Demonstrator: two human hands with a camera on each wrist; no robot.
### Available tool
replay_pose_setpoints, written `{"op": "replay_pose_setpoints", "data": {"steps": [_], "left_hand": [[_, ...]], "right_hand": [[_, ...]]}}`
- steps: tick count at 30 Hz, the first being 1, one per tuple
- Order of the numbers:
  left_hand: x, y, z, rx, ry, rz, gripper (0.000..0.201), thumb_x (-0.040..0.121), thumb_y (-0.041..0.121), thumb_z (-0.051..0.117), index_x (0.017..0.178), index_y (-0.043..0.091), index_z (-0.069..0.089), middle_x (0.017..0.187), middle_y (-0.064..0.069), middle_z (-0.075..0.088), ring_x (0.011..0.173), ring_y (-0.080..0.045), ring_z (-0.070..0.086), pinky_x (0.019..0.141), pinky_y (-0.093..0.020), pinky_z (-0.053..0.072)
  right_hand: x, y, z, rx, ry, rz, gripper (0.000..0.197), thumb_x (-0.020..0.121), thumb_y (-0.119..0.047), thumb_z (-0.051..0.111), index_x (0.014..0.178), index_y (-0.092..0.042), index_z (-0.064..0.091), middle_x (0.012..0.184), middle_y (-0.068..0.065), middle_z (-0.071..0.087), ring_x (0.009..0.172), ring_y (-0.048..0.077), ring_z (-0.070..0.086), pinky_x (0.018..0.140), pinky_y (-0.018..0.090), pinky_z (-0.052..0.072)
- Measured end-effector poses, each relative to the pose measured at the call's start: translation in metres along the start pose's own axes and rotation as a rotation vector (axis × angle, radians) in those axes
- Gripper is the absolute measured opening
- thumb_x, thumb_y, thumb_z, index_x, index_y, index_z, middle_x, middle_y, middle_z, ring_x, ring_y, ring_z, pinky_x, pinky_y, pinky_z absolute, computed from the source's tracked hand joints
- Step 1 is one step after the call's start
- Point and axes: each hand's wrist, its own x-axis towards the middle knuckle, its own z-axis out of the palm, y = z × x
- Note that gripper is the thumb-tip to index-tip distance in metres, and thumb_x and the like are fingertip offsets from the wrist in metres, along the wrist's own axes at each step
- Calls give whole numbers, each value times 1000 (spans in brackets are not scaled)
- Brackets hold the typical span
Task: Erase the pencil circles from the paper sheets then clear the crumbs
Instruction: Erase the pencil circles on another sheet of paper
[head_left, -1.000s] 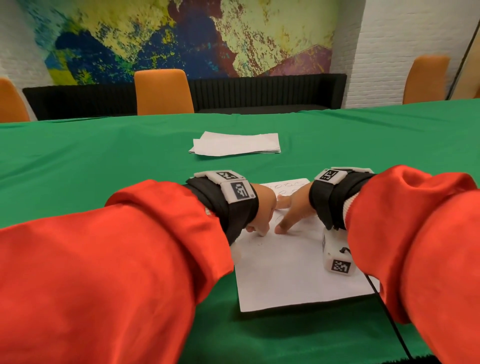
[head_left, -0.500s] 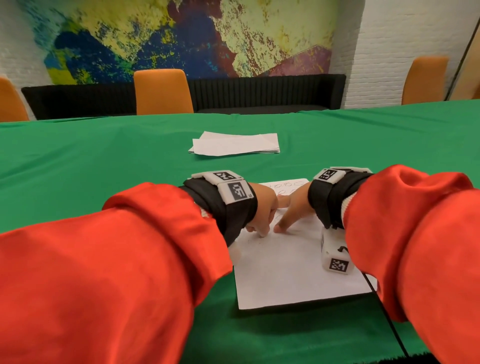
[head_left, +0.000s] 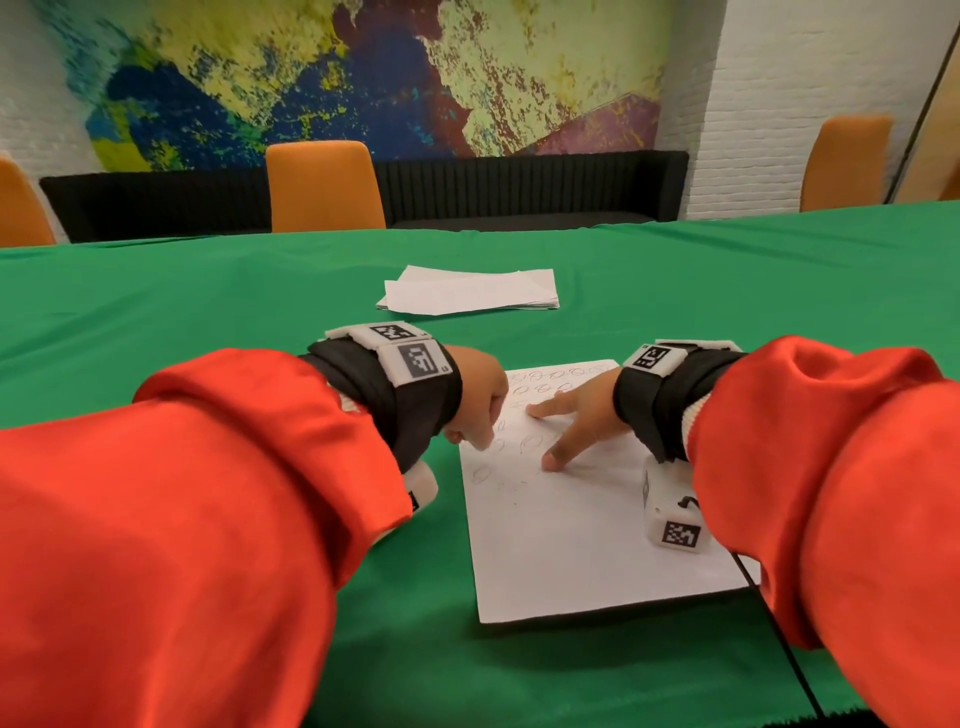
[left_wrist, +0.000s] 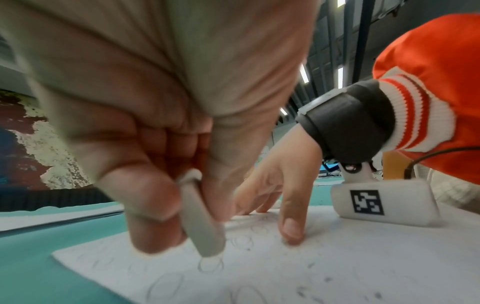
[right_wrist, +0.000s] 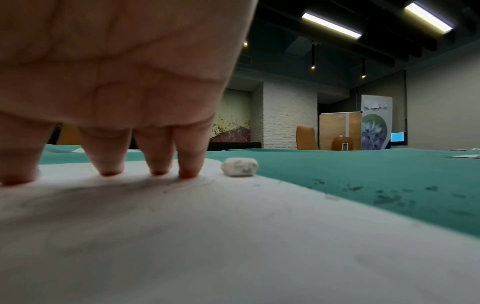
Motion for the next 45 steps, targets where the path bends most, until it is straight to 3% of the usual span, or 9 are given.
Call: {"op": "replay_pose_setpoints", "data": {"steps": [6,11,17,19,24,30,34,40,45], "left_hand": [[5,11,6,1,-26,-10,3,86,18,64,88,17,66,61,4,58,34,3,47,46,-12,39],[6,16,7,61,-70,-17,20,88,20,61,103,9,71,59,5,57,59,-10,54,48,-14,38],[3,14,7,51,-195,-1,21,87,16,64,104,5,68,56,5,57,46,-3,50,37,-7,36],[4,15,7,58,-175,4,23,87,18,65,106,5,68,64,5,58,51,-5,50,40,-10,39],[9,16,8,50,-103,-42,24,88,20,62,107,7,69,65,3,57,52,-6,48,30,-7,30],[6,15,6,16,-230,-37,26,89,17,63,111,2,66,67,1,59,53,-6,51,36,-6,36],[8,17,6,85,-153,-21,25,88,20,64,110,7,67,77,2,62,53,-5,50,44,-11,38],[8,19,3,115,-145,-38,24,89,19,60,107,7,69,65,4,56,52,-5,47,30,-6,29],[4,18,3,103,-241,-8,12,87,17,66,96,10,65,66,5,58,53,-5,52,47,-11,40]], "right_hand": [[0,-7,-2,-81,-53,-1,80,83,-63,50,146,-45,4,158,-2,7,144,21,13,114,37,11],[1,-8,-2,-118,-66,2,80,84,-63,49,146,-44,2,158,1,5,144,23,12,114,38,11],[2,-7,-2,-111,-76,0,81,83,-63,49,146,-45,0,158,2,3,144,24,10,114,39,10],[2,-7,-2,-120,-69,3,81,83,-64,49,146,-45,0,158,2,2,145,24,9,114,39,9],[2,-7,-1,-122,-66,1,81,84,-63,49,146,-45,1,158,3,2,144,24,9,114,40,10],[2,-7,-2,-108,-74,-3,81,84,-63,49,146,-45,-1,158,3,2,144,24,9,114,40,10],[-1,-6,-1,-121,-67,-1,80,85,-63,47,146,-44,0,158,2,2,145,24,9,114,39,10],[0,-6,-2,-101,-71,-4,81,84,-63,48,146,-45,0,158,1,5,144,24,11,114,39,12],[-3,-5,-3,-101,-69,-8,80,84,-63,48,146,-45,1,158,1,5,144,24,11,114,39,11]]}}
